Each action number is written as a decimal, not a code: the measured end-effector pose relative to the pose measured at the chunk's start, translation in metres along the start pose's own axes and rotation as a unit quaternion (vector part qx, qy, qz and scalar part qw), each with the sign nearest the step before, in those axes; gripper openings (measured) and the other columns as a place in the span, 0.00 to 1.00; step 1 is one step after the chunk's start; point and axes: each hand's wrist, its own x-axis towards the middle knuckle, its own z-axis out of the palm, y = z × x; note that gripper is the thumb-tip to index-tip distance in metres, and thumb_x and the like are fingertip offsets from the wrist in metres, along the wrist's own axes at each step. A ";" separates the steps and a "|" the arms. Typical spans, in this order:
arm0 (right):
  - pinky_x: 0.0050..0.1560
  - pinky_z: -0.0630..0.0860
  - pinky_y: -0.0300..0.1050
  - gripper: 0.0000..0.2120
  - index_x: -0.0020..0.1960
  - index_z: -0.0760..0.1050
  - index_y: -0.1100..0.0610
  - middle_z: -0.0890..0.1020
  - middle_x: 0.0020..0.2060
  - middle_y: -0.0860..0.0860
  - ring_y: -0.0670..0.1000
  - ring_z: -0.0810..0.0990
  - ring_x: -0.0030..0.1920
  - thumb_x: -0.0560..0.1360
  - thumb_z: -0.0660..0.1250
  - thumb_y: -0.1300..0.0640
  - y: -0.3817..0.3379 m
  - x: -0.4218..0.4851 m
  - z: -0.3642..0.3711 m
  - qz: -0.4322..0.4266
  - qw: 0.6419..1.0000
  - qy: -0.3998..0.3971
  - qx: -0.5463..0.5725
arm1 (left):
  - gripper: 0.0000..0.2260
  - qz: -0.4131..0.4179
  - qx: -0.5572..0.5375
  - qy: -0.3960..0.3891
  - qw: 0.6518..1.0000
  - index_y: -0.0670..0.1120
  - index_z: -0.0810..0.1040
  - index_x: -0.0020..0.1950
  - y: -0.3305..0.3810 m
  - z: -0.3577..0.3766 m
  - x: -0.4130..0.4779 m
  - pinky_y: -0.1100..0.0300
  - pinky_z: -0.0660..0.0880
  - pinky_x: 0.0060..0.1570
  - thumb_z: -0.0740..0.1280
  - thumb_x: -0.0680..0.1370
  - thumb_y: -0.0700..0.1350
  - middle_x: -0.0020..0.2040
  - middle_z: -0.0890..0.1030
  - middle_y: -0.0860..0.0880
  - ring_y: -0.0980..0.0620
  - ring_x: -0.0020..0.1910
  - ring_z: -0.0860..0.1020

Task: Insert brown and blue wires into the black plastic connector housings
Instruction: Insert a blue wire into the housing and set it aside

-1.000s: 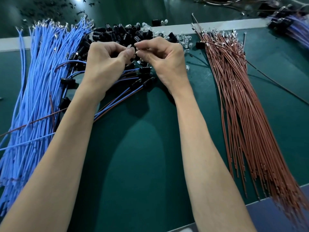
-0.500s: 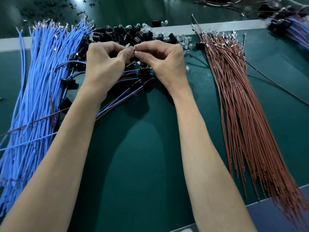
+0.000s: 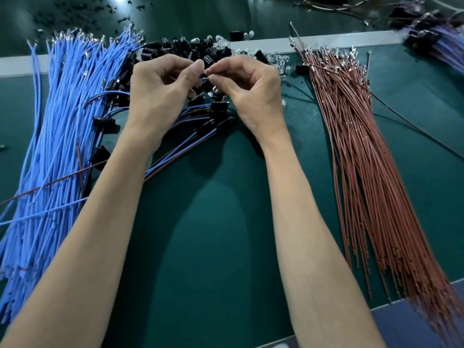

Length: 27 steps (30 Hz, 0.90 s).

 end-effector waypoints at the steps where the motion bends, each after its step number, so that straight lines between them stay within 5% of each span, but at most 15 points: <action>1: 0.51 0.80 0.47 0.05 0.45 0.80 0.64 0.85 0.41 0.55 0.50 0.85 0.43 0.70 0.73 0.69 0.000 0.000 0.000 0.000 1.000 0.000 0.001 | 0.04 -0.003 -0.007 0.005 1.000 0.45 0.80 0.48 0.000 0.000 0.000 0.66 0.75 0.39 0.69 0.77 0.45 0.37 0.81 0.50 0.59 0.34 0.78; 6: 0.53 0.80 0.52 0.09 0.44 0.78 0.58 0.84 0.40 0.52 0.49 0.85 0.44 0.69 0.73 0.69 0.000 -0.001 0.001 -0.008 1.000 0.004 -0.001 | 0.04 -0.001 0.015 0.009 1.000 0.45 0.81 0.46 -0.001 0.000 0.001 0.63 0.76 0.43 0.70 0.76 0.45 0.37 0.80 0.51 0.56 0.36 0.78; 18: 0.48 0.80 0.42 0.08 0.44 0.81 0.60 0.83 0.38 0.51 0.44 0.83 0.40 0.67 0.74 0.69 0.001 0.002 0.003 -0.024 1.000 0.011 0.004 | 0.08 -0.025 0.052 0.006 0.998 0.45 0.80 0.46 0.000 0.003 0.004 0.68 0.73 0.41 0.65 0.80 0.48 0.36 0.79 0.54 0.61 0.35 0.75; 27: 0.48 0.81 0.44 0.09 0.43 0.81 0.62 0.84 0.36 0.52 0.47 0.84 0.39 0.66 0.73 0.73 -0.002 0.000 0.007 -0.024 0.999 0.029 0.030 | 0.09 -0.039 0.034 0.020 0.998 0.44 0.81 0.44 0.004 0.010 0.003 0.65 0.74 0.41 0.66 0.79 0.47 0.35 0.80 0.50 0.59 0.34 0.75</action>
